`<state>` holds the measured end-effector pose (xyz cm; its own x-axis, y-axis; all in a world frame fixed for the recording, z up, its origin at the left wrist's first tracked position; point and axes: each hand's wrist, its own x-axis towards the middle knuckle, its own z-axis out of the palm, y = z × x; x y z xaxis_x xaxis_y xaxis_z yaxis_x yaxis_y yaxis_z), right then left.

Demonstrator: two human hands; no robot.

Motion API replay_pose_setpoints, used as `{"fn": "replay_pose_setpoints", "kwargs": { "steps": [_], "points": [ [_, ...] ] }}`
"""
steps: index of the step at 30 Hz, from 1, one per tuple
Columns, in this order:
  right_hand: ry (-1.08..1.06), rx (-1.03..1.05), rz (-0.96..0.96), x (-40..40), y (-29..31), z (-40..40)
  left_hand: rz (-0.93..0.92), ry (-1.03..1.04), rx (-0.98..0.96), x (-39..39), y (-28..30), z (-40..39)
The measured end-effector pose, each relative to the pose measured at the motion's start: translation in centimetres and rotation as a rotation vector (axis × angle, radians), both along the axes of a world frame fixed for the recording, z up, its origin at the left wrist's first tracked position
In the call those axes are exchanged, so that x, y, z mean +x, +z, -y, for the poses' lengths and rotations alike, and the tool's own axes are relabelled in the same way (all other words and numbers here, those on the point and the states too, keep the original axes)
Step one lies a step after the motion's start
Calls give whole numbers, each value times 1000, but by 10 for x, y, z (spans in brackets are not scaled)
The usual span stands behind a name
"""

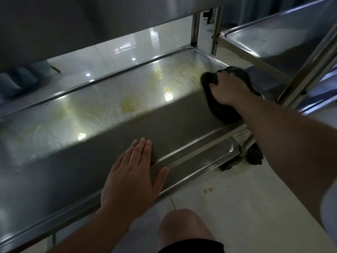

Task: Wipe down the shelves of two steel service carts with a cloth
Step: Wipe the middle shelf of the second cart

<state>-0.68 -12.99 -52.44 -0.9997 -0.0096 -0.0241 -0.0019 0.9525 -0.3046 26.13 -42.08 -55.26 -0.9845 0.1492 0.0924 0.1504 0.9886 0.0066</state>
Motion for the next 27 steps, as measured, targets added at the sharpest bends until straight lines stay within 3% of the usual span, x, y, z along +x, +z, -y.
{"fn": "replay_pose_setpoints", "kwargs": {
  "steps": [5, 9, 12, 16, 18, 23, 27],
  "points": [
    [519, 61, 45, 54, -3, 76, 26, 5, -41, -3, 2, 0],
    [778, 25, -11, 79, -9, 58, 49, 17, -48, -5, 3, 4],
    [620, -16, -59, 46, -6, 14, 19, 19, -23, -3, 3, 5],
    [23, 38, -122, -9, 0, -44, -33, 10, -11, -4, -2, 5],
    [-100, 79, -117, -16, -3, -33, -43, 16, -12, -5, -5, 4],
    [39, 38, -17, 16, -3, 69, -97, 15, 19, -5, -7, 1],
    [466, -8, -17, 69, -9, 185, -127, 5, 75, -3, -6, -1]
  ]
}}
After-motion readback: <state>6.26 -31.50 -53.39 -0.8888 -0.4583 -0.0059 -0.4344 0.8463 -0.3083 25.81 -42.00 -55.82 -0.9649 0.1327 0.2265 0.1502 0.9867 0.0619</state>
